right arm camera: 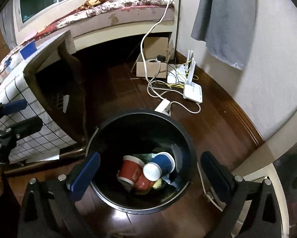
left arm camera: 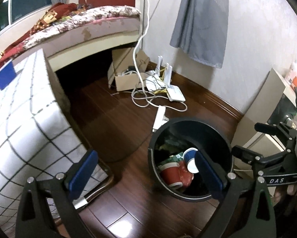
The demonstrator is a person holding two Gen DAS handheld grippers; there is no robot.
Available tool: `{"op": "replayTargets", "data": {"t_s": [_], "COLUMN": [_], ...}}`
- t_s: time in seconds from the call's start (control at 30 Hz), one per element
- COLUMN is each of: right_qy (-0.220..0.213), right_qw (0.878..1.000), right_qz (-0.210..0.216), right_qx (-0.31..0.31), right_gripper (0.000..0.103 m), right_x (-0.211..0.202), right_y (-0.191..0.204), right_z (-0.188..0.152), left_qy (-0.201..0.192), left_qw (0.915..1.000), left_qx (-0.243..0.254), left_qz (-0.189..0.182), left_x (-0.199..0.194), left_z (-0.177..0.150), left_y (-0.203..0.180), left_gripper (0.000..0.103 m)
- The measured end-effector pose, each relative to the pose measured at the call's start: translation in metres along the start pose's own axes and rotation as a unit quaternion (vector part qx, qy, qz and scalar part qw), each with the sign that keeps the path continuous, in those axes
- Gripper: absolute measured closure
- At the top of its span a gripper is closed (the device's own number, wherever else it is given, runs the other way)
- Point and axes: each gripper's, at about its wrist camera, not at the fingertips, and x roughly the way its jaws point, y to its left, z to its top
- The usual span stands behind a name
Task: Collect trash
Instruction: 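Move both tools back toward the table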
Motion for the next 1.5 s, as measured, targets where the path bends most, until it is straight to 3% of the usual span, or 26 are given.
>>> {"op": "replayTargets", "data": {"t_s": [0.43,0.8,1.17,1.5], "right_qy": [-0.044,-0.09,-0.11,-0.111], "right_qw": [0.998,0.991,0.979,0.97], "right_qz": [0.036,0.084,0.136,0.165], "right_qx": [-0.008,-0.059,-0.103,-0.14], "right_gripper": [0.001,0.001,0.001,0.001], "right_x": [-0.018,-0.034,-0.039,-0.034], "right_y": [0.037,0.113,0.199,0.27], "right_z": [0.031,0.066,0.089,0.1], "left_qy": [-0.047,-0.072,-0.085,-0.088], "left_qw": [0.9969,0.9883,0.9718,0.9505], "left_qx": [-0.044,-0.09,-0.147,-0.195], "left_qz": [0.045,0.1,0.163,0.225], "left_x": [-0.039,-0.074,-0.113,-0.145], "left_z": [0.008,-0.003,-0.033,-0.056], "left_y": [0.046,0.102,0.171,0.24], "left_gripper": [0.004,0.004,0.004,0.004]}}
